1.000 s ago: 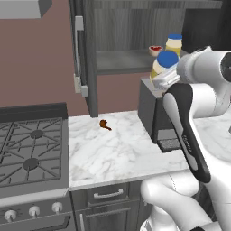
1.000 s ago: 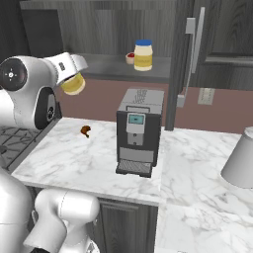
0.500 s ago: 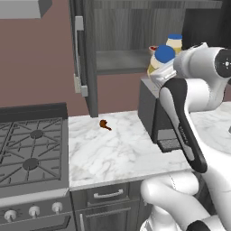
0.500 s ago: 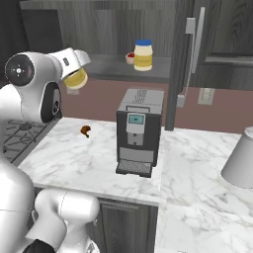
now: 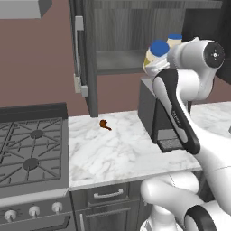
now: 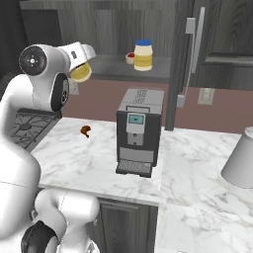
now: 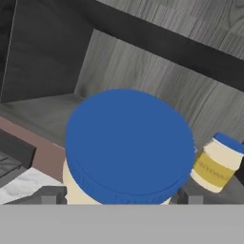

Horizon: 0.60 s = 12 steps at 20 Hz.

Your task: Pick the mayonnaise and mayonnaise from the counter and place them in the cabinet.

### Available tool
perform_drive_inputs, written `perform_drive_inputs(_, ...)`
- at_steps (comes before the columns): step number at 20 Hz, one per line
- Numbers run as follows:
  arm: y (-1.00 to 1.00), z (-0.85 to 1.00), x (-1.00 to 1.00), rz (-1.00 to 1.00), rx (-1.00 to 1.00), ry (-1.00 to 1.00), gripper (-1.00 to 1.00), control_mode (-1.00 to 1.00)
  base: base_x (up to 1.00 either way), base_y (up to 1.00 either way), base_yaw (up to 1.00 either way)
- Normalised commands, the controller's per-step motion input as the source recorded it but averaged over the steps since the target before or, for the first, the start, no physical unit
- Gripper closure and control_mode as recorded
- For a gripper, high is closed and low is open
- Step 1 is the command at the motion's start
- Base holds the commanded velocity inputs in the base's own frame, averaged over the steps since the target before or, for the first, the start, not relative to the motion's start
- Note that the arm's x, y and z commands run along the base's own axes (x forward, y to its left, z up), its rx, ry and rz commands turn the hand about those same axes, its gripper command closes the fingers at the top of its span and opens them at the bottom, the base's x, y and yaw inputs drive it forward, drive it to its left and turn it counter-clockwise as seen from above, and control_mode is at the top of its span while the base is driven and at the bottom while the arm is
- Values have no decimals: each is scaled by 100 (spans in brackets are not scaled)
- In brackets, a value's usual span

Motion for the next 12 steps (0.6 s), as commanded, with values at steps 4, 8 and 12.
perform_drive_inputs(4,0,0,48,0,5,0,100,-100,0,0,0)
perform_drive_inputs(8,0,0,45,0,7,0,100,-100,0,0,0)
perform_drive_inputs(12,0,0,38,1,10,0,100,-100,0,0,0)
